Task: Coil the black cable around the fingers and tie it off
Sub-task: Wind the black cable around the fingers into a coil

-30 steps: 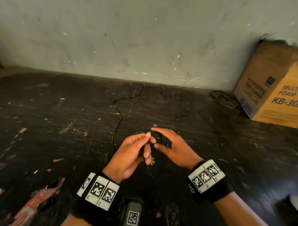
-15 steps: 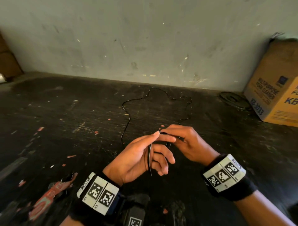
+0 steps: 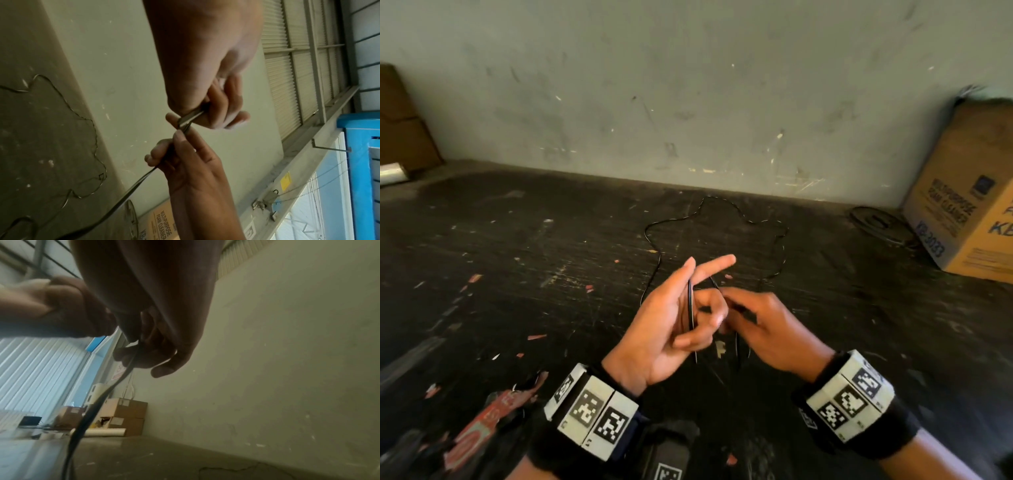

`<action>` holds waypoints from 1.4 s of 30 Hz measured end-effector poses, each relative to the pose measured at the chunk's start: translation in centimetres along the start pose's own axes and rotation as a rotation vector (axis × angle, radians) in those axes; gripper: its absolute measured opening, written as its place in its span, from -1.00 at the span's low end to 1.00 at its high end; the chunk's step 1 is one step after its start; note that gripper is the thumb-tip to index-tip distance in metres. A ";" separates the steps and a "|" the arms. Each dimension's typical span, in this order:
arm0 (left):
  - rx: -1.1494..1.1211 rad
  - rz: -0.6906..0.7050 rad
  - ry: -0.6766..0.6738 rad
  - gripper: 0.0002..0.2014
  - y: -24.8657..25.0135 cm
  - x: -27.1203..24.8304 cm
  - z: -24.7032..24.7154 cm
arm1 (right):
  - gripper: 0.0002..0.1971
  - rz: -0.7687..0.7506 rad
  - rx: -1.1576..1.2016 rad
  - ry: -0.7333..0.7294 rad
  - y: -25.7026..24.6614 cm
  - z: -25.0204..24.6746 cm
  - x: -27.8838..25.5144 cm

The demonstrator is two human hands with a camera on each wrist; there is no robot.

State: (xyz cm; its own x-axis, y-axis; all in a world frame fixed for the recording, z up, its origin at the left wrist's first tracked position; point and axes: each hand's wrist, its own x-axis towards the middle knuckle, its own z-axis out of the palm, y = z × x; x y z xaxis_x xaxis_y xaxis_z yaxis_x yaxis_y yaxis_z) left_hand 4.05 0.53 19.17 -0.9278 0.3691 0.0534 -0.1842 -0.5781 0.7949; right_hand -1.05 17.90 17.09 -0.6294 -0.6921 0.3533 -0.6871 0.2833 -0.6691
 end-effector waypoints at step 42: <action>-0.007 0.078 0.040 -0.57 -0.7 -0.3 -0.2 | -0.72 0.299 -0.005 0.235 1.2 -1.8 -0.8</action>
State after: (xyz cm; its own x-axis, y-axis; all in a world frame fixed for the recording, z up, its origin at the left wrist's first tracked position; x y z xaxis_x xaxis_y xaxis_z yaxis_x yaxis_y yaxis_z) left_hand 4.35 0.70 18.48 -0.9516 0.2936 0.0911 -0.1128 -0.6091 0.7850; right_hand -2.00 20.02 17.15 -0.8681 -0.4072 0.2839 -0.4620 0.4536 -0.7621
